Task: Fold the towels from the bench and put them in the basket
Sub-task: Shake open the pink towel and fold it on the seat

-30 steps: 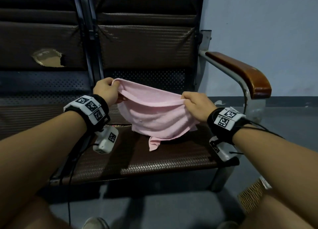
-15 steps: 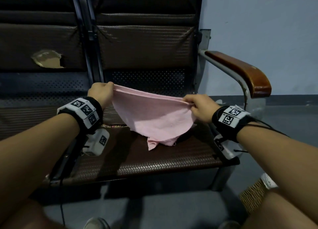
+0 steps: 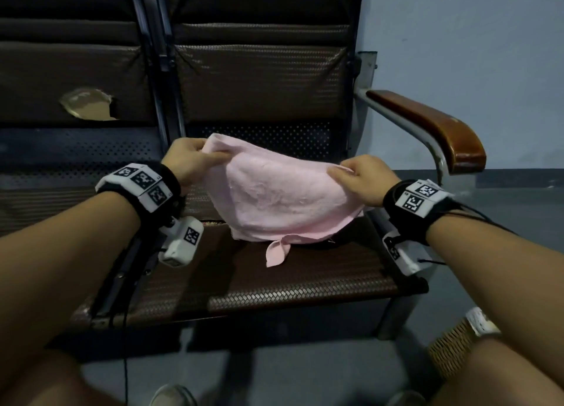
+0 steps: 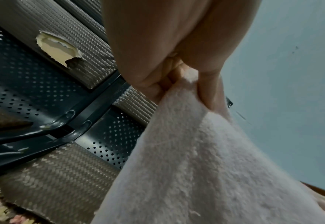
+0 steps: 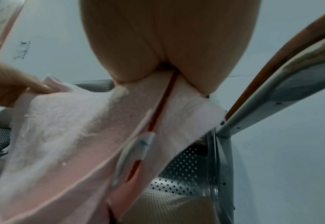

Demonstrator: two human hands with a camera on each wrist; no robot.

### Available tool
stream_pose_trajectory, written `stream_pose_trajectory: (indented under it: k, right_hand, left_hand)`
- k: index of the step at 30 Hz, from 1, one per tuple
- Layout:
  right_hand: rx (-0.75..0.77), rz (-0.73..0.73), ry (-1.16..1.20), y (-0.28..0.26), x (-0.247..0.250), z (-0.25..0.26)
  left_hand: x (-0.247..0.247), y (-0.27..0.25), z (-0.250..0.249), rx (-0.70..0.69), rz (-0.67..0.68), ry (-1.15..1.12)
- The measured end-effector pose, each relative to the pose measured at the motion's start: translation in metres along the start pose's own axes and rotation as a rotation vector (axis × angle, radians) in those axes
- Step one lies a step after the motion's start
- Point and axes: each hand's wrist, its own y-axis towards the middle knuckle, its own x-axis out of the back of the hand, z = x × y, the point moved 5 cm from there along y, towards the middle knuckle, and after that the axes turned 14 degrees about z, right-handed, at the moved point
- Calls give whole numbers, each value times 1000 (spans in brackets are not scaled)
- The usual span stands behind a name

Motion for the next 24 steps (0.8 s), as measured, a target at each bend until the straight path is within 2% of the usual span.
stream_pose_trajectory:
  k: [3,6,9,11,14,17,21,24]
  right_hand:
    - [68,-52,26,-1,14,8]
    - [67,-65,115,3,29,21]
    - [23,-96,299,10,40,36]
    - [-31,-105,445,16,47,47]
    - [-91,-71,700,22,55,66]
    - [-67,2,878,25,59,88]
    - [30,122,1157,23,64,117]
    - [42,185,1087,21,69,125]
  left_hand:
    - [8,-6,-9,-54,-37,-77]
    - [22,-8,-22,-115,-213,-86]
    - [31,-8,-39,-60,-447,21]
    - [22,-6,-51,-31,-504,-50]
    - [-4,1,-71,-63,-425,-205]
    - [-32,-1,-97,-162,-292,-263]
    - [-70,-16,-128,-301,9,-155]
    - [-77,-22,-137,-276,169,-71]
